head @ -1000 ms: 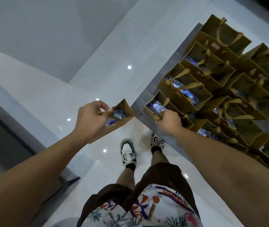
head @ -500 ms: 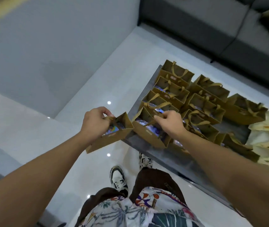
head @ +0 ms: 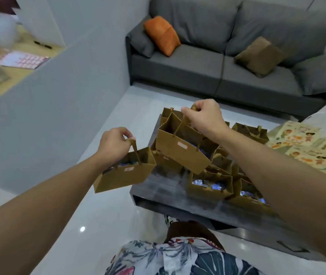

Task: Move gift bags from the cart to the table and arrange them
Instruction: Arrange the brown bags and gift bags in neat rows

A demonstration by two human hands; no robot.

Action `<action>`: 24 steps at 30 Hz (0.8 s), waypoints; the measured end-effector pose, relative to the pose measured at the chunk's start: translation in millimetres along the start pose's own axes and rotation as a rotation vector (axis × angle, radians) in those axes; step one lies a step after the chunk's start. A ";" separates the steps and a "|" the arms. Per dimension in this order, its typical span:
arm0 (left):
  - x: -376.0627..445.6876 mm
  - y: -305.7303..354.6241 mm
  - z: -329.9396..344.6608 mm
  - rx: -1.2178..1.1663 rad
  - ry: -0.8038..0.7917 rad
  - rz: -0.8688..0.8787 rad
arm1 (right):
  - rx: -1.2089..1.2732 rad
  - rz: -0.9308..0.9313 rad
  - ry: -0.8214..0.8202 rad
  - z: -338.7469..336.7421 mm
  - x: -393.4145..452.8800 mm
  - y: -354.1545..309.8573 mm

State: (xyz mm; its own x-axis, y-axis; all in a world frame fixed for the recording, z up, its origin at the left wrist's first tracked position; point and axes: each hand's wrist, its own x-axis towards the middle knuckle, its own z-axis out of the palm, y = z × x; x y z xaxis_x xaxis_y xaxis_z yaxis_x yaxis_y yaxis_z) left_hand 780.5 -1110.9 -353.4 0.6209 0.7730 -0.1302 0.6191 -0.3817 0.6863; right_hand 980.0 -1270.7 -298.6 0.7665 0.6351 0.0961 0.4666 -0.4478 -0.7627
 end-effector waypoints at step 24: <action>55.9 24.5 117.8 0.327 -0.515 0.273 | -0.491 0.142 0.254 -127.0 25.5 118.6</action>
State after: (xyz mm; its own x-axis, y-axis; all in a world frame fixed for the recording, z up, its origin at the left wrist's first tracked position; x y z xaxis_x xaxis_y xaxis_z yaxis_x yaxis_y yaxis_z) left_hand 887.0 -1136.8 -428.2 0.8760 0.3171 -0.3634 0.4708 -0.7257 0.5017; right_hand 1110.9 -1387.5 -305.3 0.8903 0.4035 0.2113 0.4554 -0.7964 -0.3980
